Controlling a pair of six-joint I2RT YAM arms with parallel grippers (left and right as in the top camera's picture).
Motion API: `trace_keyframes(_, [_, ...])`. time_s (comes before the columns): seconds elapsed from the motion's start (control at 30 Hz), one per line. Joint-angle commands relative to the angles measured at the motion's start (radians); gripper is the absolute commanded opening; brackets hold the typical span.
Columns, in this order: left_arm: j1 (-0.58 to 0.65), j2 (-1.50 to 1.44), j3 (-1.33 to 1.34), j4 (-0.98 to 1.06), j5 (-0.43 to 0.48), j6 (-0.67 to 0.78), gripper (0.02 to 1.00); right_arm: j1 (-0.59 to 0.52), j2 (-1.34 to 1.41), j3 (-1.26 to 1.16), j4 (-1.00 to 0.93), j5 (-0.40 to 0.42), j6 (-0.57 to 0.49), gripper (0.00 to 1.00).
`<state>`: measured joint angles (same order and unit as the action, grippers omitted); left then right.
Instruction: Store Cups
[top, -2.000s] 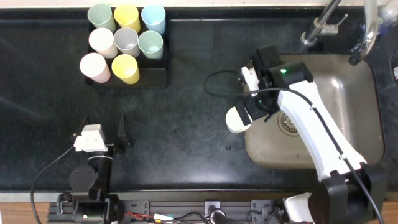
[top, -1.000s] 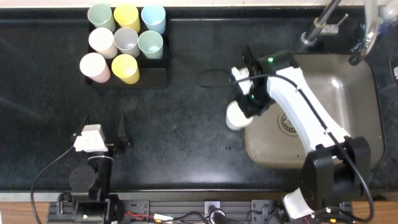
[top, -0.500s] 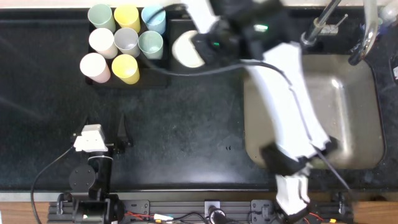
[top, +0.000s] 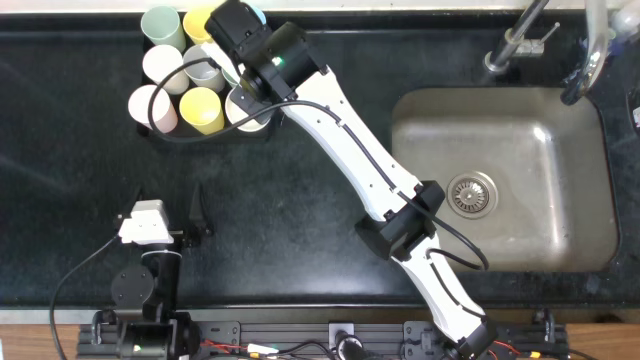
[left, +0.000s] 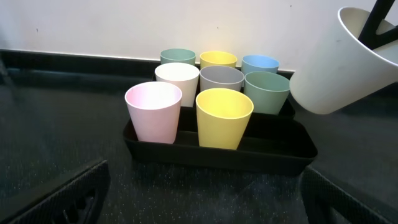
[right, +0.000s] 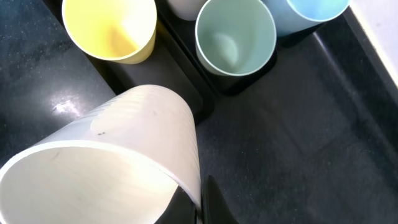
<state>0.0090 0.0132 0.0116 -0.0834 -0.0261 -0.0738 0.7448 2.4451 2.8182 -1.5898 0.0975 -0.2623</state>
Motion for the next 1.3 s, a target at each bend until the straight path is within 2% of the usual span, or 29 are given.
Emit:
trace_keyframes(0.03, [0.004,-0.010,-0.003,-0.001,0.009,0.015,1.000,-0.009,0.012,0.029,0.004,-0.024,-0.004,0.042])
trace_keyframes(1.3, [0.004,-0.010,-0.003,-0.001,0.009,0.014,1.000,-0.026,0.069,-0.181,0.192,-0.049,-0.032,0.045])
